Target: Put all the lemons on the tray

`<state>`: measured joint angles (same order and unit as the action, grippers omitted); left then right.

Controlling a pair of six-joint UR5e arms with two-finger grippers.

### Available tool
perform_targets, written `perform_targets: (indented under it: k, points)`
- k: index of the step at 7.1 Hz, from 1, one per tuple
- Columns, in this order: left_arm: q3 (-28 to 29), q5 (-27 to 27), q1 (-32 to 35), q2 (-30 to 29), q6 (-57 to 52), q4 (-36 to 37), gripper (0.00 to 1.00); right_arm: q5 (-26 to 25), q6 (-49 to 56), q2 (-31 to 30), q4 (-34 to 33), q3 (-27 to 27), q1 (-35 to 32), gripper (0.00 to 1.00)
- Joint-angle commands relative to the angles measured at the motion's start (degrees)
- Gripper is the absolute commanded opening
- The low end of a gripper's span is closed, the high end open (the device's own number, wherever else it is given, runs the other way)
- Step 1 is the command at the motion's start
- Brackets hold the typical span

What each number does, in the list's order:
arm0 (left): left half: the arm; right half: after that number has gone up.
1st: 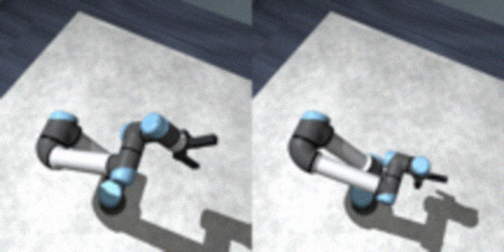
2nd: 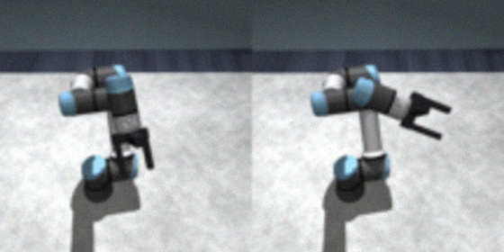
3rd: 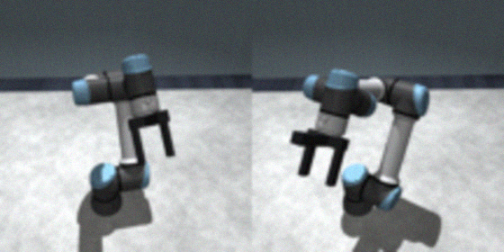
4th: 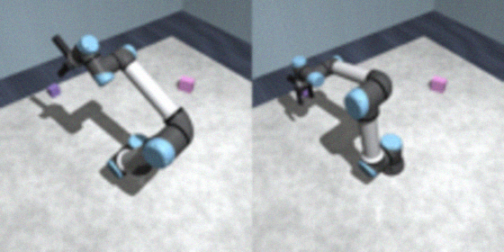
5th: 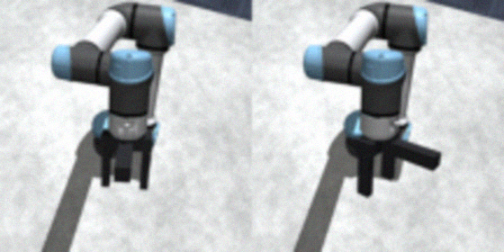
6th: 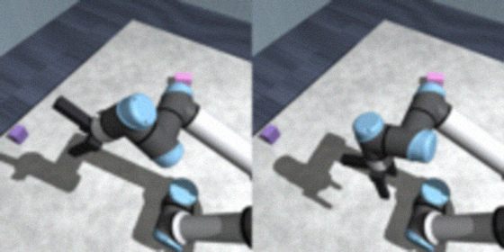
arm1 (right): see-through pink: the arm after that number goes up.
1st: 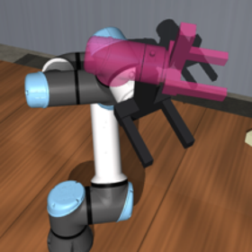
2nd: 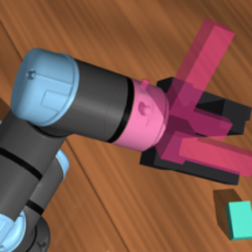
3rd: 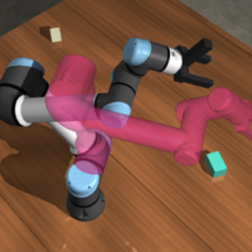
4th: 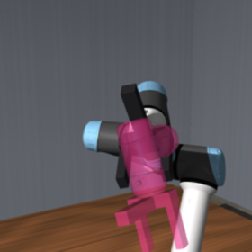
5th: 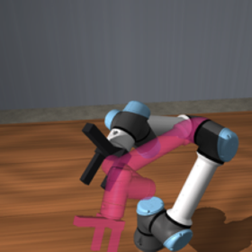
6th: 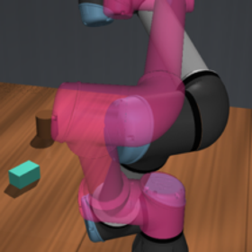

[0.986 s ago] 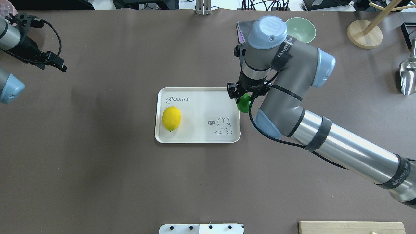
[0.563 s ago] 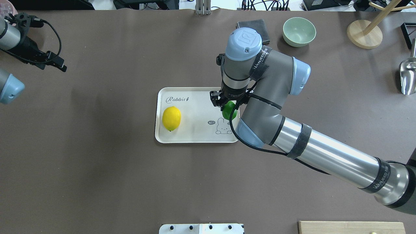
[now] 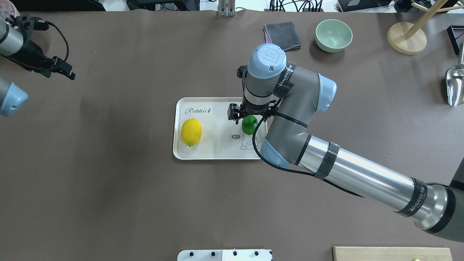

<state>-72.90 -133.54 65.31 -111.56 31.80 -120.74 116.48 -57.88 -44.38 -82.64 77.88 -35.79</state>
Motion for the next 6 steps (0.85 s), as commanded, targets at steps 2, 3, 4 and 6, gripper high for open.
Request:
perform_targets:
  k: [2, 3, 4, 6]
  points:
    - [0.04, 0.03, 0.00, 0.03, 0.01, 0.16, 0.98, 4.70, -0.05, 0.52, -0.23, 0.25, -3.31, 1.00]
    - [0.04, -0.06, 0.00, 0.03, -0.07, 0.16, 0.98, 7.51, 0.83, -0.87, -0.41, 0.25, -5.94, 1.00]
    - [-0.05, -0.06, 0.08, 0.11, -0.33, 0.16, 0.98, 9.62, 2.05, -3.67, -0.24, 0.51, -9.79, 1.00]
    - [-0.05, -0.06, 0.17, 0.20, -0.69, 0.16, 0.98, 16.39, 15.71, -12.71, -0.33, 3.31, -20.85, 1.00]
